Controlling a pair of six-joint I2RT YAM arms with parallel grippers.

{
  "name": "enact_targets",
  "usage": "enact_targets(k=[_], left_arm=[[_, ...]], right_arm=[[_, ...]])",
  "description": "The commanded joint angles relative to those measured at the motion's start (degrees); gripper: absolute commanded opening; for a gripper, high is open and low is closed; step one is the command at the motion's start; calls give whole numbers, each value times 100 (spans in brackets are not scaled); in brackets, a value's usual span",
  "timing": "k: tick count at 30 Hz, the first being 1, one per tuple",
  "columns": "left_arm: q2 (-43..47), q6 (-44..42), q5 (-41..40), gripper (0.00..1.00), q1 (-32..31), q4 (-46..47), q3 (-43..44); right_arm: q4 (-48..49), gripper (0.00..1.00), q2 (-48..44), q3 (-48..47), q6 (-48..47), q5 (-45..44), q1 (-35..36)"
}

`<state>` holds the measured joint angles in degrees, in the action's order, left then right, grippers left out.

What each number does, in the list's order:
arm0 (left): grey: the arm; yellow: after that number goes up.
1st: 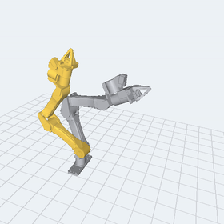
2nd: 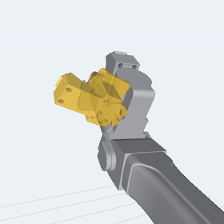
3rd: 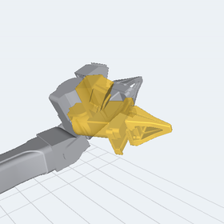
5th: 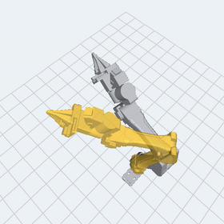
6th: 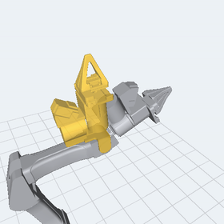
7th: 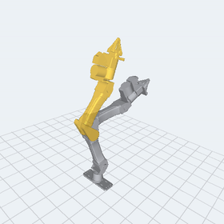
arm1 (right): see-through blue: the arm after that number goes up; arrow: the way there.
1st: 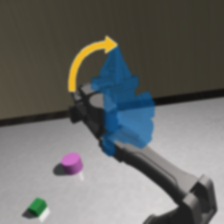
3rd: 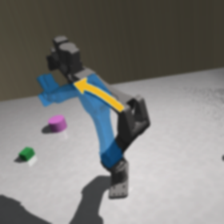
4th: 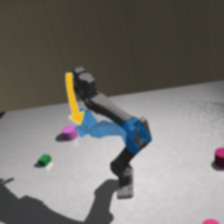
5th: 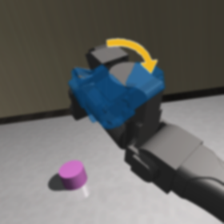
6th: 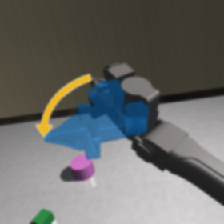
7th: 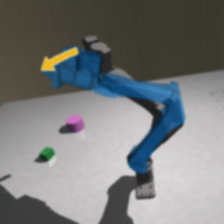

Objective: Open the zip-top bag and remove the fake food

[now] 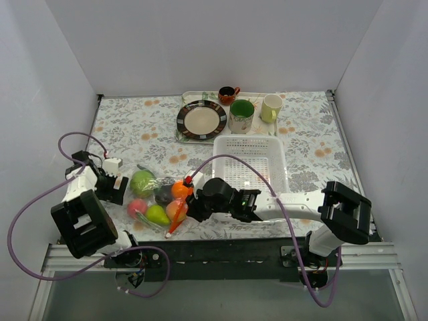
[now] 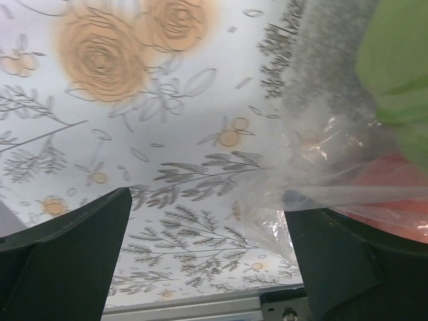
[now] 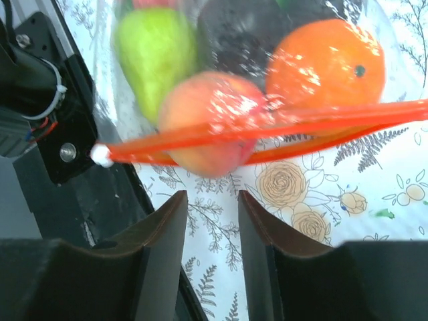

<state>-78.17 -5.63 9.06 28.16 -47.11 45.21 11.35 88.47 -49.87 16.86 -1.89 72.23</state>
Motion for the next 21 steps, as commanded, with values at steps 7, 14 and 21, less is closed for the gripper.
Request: enact_targets(k=[7, 14, 21], left_arm=[[-243, 88, 228, 98, 146, -44, 445], [-93, 53, 307, 98, 137, -35, 146], [-23, 149, 482, 98, 146, -79, 58]], right_arm=[[-230, 98, 549, -454, -166, -5, 28], [262, 98, 672, -498, -104, 84, 160], [806, 97, 1163, -638, 36, 145, 301]])
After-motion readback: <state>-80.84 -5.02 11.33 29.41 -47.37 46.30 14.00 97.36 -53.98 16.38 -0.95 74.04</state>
